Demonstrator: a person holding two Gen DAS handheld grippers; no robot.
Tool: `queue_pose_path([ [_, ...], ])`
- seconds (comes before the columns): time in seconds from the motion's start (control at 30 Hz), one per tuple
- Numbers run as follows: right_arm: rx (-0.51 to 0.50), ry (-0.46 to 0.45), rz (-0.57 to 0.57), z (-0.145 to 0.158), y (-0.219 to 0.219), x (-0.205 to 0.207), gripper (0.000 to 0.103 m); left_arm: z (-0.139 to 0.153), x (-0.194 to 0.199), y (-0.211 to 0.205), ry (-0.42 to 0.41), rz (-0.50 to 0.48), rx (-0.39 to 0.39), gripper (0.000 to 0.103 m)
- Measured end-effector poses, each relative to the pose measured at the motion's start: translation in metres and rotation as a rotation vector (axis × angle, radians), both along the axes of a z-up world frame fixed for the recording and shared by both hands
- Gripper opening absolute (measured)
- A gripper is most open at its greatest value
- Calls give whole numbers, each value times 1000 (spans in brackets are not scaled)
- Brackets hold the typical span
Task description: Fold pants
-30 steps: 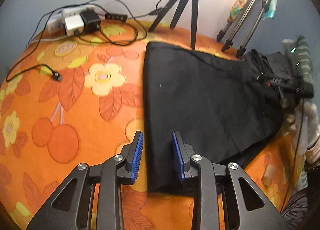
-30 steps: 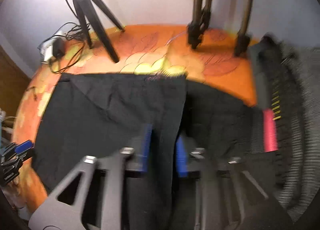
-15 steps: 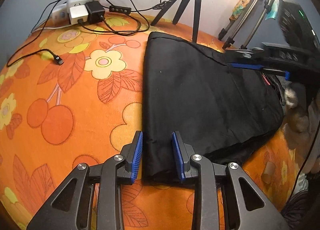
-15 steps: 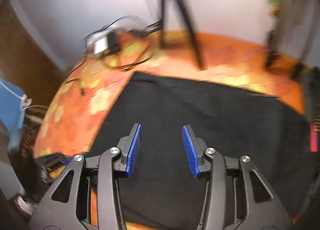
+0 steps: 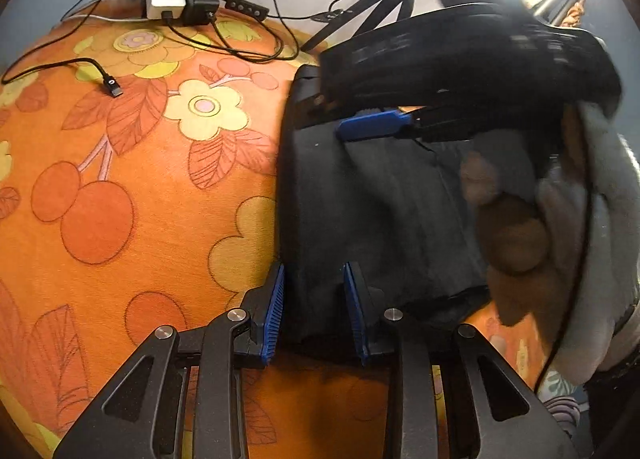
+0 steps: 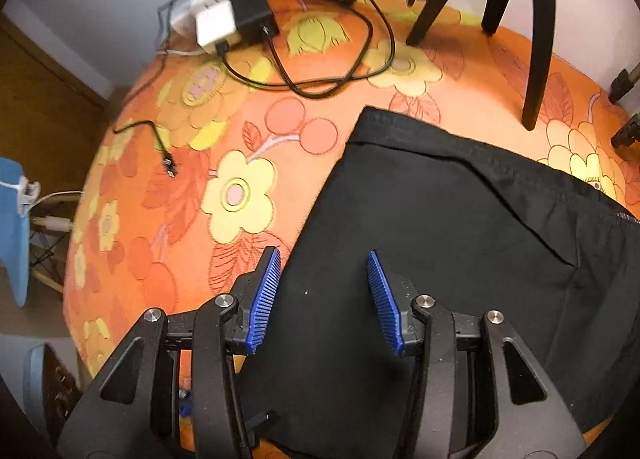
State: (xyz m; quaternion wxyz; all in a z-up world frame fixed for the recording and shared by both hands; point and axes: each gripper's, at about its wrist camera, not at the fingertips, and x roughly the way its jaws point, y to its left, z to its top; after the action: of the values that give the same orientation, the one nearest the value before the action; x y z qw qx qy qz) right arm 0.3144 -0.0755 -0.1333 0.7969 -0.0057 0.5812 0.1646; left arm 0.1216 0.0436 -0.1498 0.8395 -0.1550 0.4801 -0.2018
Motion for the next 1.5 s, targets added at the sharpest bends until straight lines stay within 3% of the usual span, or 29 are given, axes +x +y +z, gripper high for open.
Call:
queue_pose_path([
  [0.1, -54, 16, -1, -6, 9, 3, 49, 3, -2, -4, -16, -7, -2, 26],
  [0.2, -84, 41, 6, -12, 20, 6, 61, 7, -3, -8, -28, -14, -3, 26],
  [0.37, -181, 11, 43, -17, 37, 2, 64, 9, -4, -13, -44, -21, 13, 26],
  [0.5, -235, -24, 65, -17, 37, -4, 42, 10, -4, -17, -46, -15, 27, 26],
  [0.63, -155, -7, 55, -12, 25, -5, 13, 12, -2, -25, -48, 2, 70, 32],
  [0.77, -110, -24, 47, -7, 16, -9, 9, 8, 2, -31, -36, 13, 135, 45],
  [0.93, -31, -24, 27, 5, 2, -9, 7, 7, 4, -33, -44, 15, 111, 45],
  [1.0, 10, -25, 16, 8, -6, -9, 7, 13, 1, -35, -83, 18, 99, 31],
  [1.03, 34, -26, 7, 12, -10, -9, 6, 15, 1, -36, -89, 15, 90, 14],
  [1.07, 52, -30, 5, 14, -12, -9, 6, 18, 1, -37, -95, 12, 79, 12],
  [1.5, 178, -140, -77, 70, -88, -26, 5, 66, -17, -88, -228, -93, -1, 8],
])
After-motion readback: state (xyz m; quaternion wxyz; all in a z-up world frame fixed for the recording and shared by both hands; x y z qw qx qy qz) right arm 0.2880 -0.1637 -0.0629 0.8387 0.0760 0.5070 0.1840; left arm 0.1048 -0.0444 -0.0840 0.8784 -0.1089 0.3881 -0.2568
